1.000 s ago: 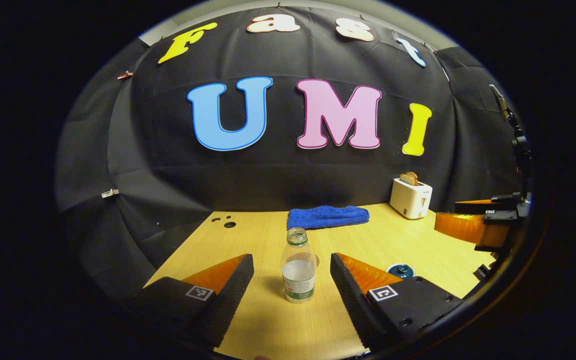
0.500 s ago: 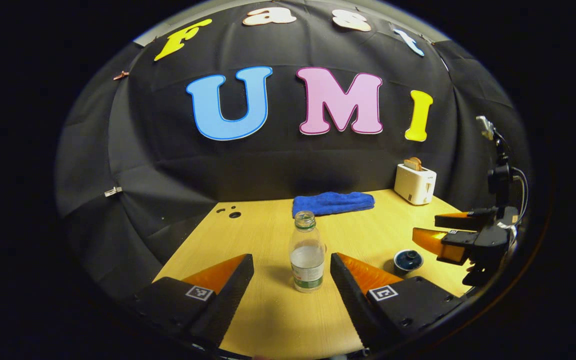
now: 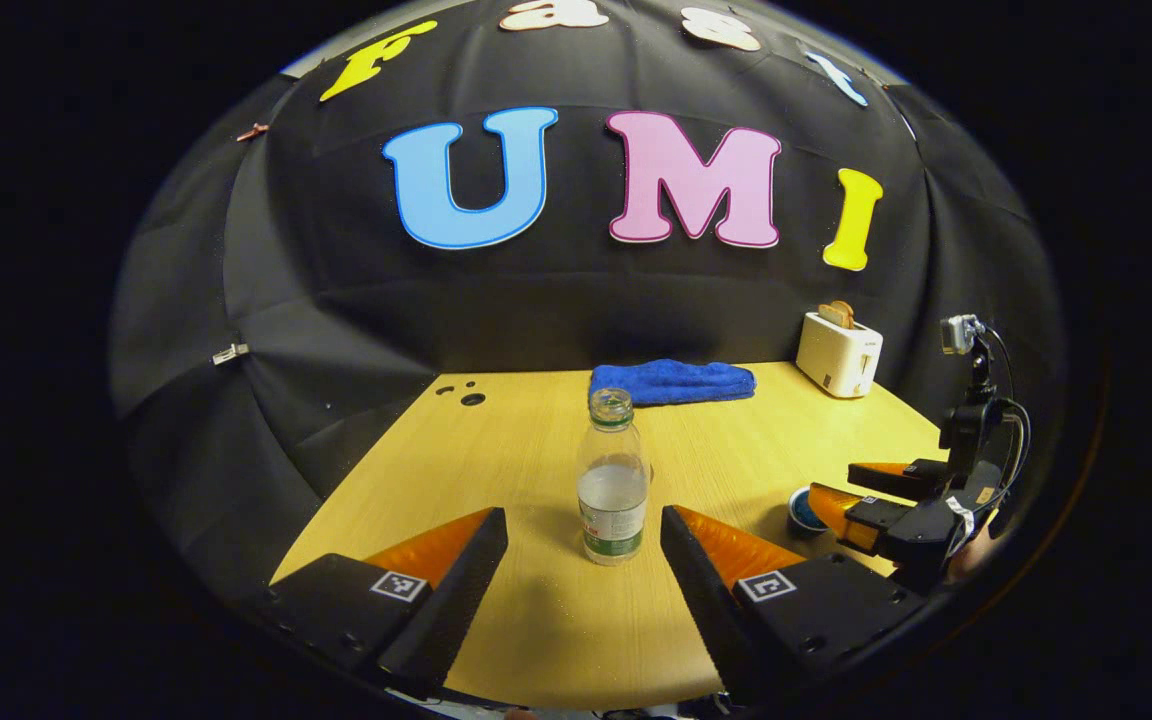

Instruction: Open the teacup lid with one hand, grasp the water bottle and pour water into the teacup with the other hand; after pouring, place the water bottle on the coaster and then close the teacup lid.

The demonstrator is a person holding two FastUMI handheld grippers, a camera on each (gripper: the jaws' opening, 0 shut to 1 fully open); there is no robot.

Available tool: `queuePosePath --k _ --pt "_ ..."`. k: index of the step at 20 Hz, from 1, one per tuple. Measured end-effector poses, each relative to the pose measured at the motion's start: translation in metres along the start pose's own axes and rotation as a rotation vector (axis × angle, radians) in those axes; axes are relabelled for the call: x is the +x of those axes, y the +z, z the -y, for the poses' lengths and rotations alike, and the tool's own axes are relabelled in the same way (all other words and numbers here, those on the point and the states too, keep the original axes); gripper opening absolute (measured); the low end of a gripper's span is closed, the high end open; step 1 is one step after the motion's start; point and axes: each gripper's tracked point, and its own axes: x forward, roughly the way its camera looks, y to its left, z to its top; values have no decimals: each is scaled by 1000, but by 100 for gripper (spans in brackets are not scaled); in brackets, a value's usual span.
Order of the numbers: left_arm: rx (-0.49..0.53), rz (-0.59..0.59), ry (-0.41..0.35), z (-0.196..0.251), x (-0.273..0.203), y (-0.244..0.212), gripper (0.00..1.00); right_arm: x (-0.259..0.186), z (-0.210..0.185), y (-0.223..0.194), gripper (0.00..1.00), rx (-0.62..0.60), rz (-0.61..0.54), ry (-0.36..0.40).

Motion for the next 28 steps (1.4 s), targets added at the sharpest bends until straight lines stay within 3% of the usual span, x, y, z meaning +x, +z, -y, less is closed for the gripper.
queuePosePath --k 7,15,17,19,20,22,23,24,25,28 --pt "10 -16 -16 15 3 -6 97 11 -9 -15 76 -72 -15 43" --pt "-20 -31 -13 19 13 -17 97 16 -16 -14 56 -145 21 75" --pt "-30 -51 4 15 16 -30 97 17 -16 -15 47 -170 27 83" --pt "-38 -62 15 9 13 -40 97 17 -13 -10 47 -174 42 82" --pt "-40 -65 20 7 15 -44 97 17 -11 -12 35 -164 30 87" --pt "-45 -66 34 4 19 -49 97 20 -12 -11 34 -156 31 97" --pt "-52 -65 38 2 21 -51 97 20 -12 -10 27 -151 32 104" --pt "-60 -62 44 0 24 -53 97 20 -12 -10 36 -145 29 105" --pt "-68 -59 48 -1 25 -55 97 19 -13 -11 28 -132 23 112" --pt "-71 -41 51 -3 35 -62 97 18 -16 -10 25 -107 15 126"
